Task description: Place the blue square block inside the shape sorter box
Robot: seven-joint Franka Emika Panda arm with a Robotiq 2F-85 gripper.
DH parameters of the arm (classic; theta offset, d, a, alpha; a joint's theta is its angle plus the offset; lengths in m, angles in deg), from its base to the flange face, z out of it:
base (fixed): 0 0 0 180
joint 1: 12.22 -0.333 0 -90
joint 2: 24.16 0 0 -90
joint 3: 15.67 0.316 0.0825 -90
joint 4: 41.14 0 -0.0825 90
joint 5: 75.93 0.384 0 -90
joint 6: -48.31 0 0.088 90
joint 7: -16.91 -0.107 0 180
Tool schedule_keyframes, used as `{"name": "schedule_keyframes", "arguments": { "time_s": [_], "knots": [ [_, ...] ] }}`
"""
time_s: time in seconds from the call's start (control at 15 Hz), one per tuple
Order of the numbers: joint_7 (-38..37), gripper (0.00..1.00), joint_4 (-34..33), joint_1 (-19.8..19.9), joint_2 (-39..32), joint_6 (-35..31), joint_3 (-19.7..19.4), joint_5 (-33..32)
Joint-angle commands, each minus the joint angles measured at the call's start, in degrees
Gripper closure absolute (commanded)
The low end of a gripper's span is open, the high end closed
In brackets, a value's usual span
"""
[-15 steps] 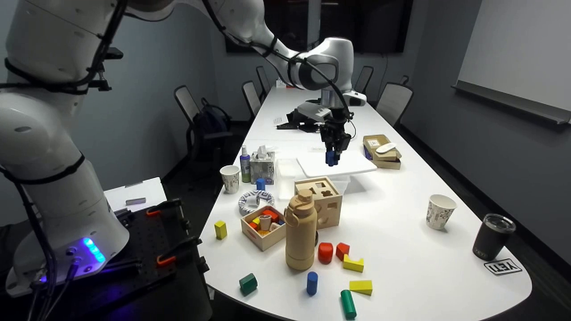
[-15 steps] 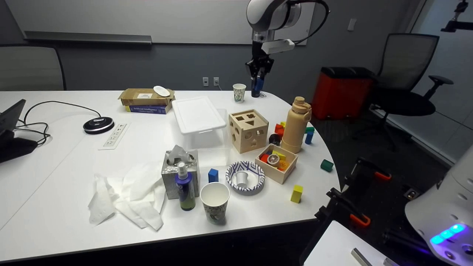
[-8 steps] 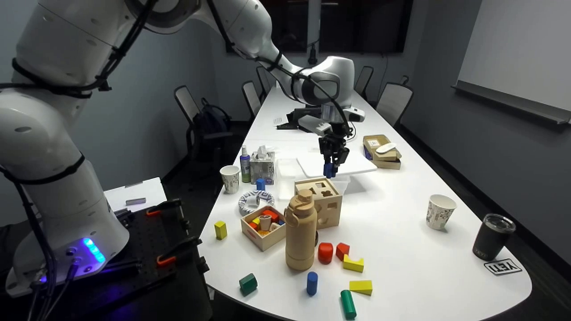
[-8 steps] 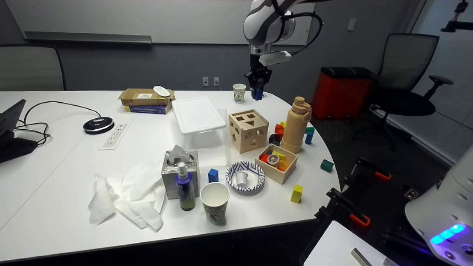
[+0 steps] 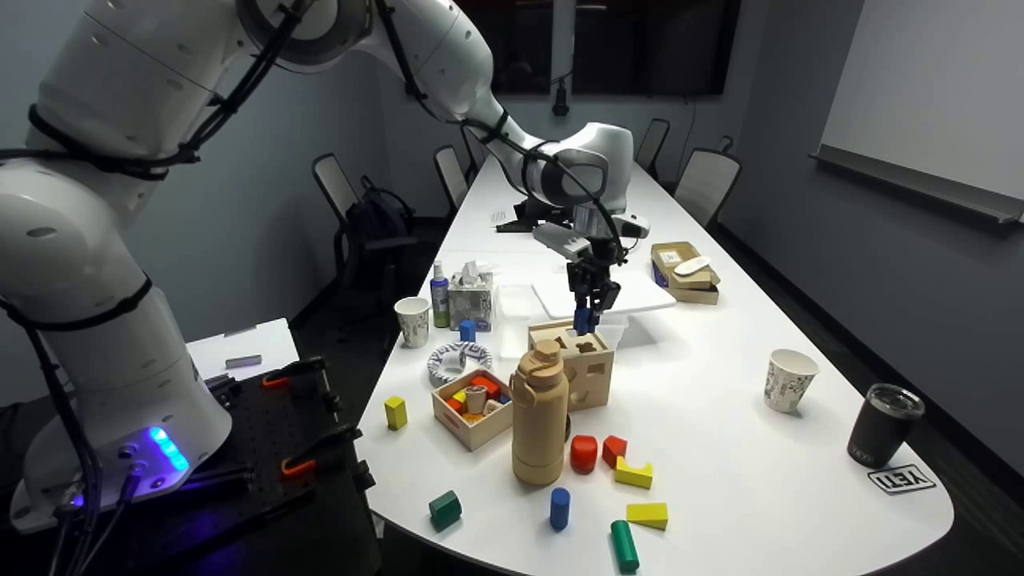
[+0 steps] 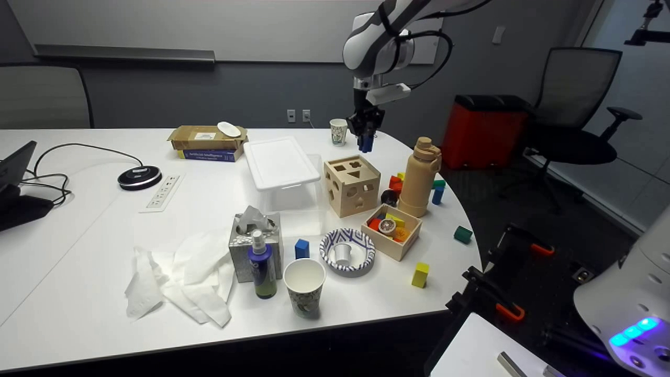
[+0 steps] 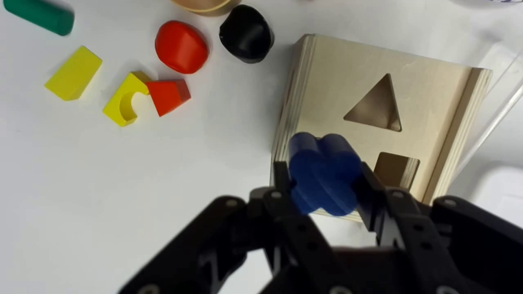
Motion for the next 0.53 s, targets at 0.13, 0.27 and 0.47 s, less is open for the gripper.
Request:
{"name": "schedule_keyframes", "arguments": {
  "time_s": [0.13,0.27,0.47],
  "knots": [
    [-0.9,0.83,-3.7,0.6,-2.2,1.9,1.5,0.0],
    [-1.0,0.83,-5.2,0.7,-3.0,2.8,1.7,0.2],
    [-1.4,0.83,-7.3,0.7,-4.5,3.4,1.7,0.1]
  ]
}}
